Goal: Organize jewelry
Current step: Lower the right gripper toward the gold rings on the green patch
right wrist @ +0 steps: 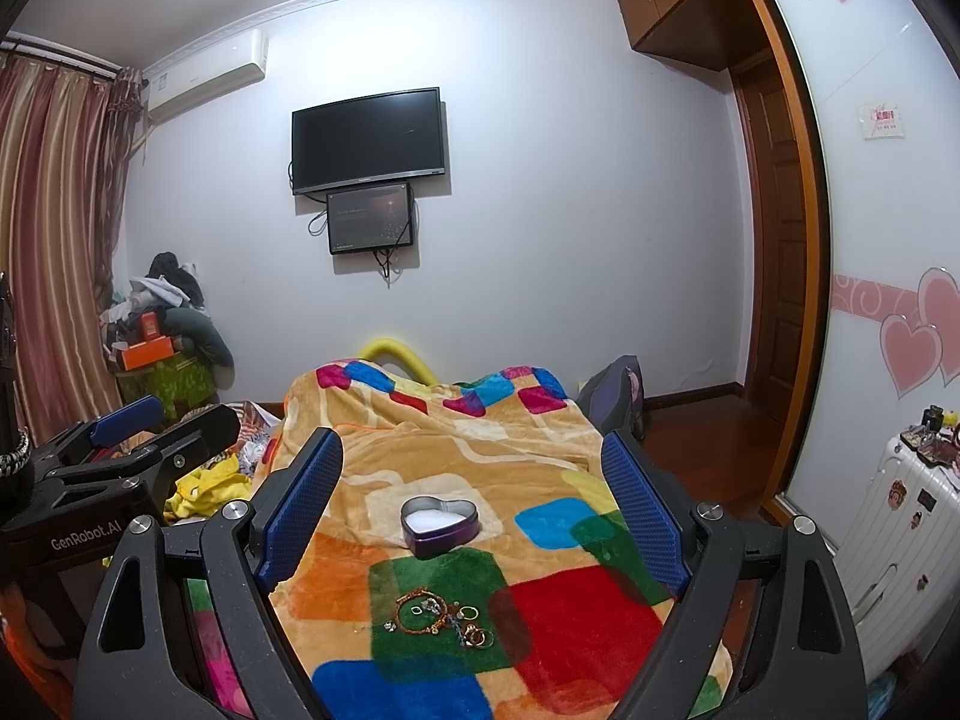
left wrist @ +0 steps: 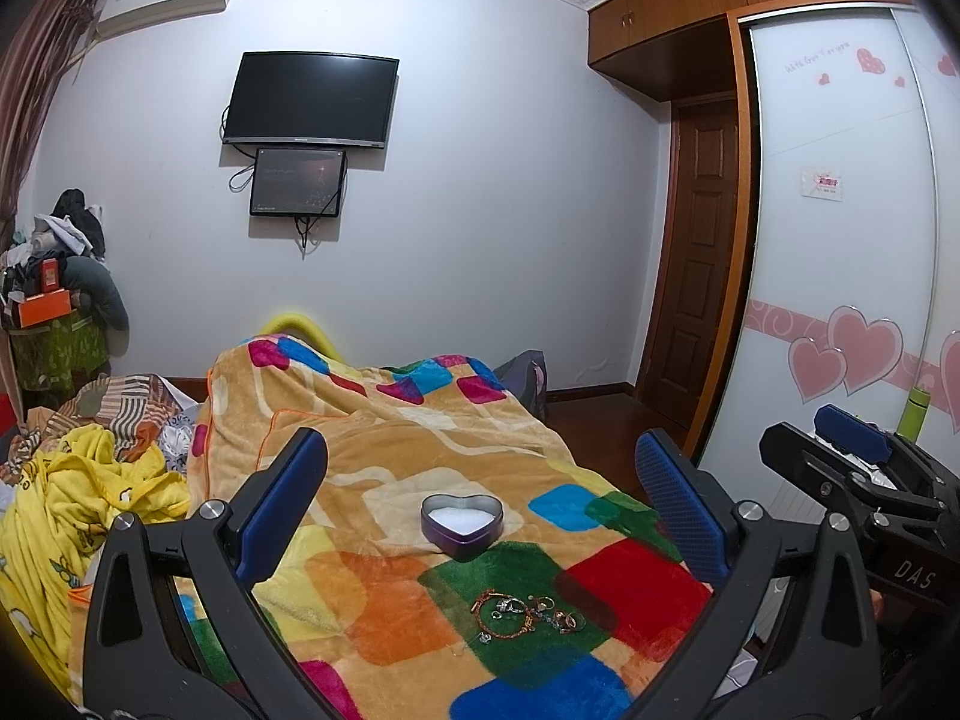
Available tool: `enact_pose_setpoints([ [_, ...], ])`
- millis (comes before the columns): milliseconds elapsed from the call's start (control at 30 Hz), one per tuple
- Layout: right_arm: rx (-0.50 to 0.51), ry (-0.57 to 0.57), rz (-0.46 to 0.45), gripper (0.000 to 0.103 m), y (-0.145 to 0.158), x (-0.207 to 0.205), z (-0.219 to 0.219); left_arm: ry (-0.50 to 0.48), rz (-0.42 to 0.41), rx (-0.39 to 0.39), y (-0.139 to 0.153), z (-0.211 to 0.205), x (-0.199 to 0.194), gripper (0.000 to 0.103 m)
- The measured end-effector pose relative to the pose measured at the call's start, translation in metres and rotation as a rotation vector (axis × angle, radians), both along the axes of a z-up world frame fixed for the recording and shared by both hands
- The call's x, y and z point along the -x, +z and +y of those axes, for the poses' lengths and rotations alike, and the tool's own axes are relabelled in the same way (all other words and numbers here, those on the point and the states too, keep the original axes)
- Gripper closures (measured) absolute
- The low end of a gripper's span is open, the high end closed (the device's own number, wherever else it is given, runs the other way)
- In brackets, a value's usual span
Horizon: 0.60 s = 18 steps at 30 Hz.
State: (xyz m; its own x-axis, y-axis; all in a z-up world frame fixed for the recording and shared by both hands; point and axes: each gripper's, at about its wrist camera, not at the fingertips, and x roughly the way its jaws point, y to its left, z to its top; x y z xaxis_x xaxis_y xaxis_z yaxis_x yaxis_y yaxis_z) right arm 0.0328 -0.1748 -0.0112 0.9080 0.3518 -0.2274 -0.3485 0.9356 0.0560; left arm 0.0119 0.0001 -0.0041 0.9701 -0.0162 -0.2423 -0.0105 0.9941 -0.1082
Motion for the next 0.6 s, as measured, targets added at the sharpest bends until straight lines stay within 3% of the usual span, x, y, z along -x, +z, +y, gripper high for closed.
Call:
enact_pose_setpoints([
  [300,0.005,-0.002,0.028,0.017,-0.006,-0.007,-0.001,0.001,0.03,0.005,-0.009,0.002,-0.01,0.0],
  [600,0.025,-0.003,0.167,0.017,-0.036,-0.04,-0.01,0.014,0.179,0.014,-0.048,0.011,-0.05,0.0],
])
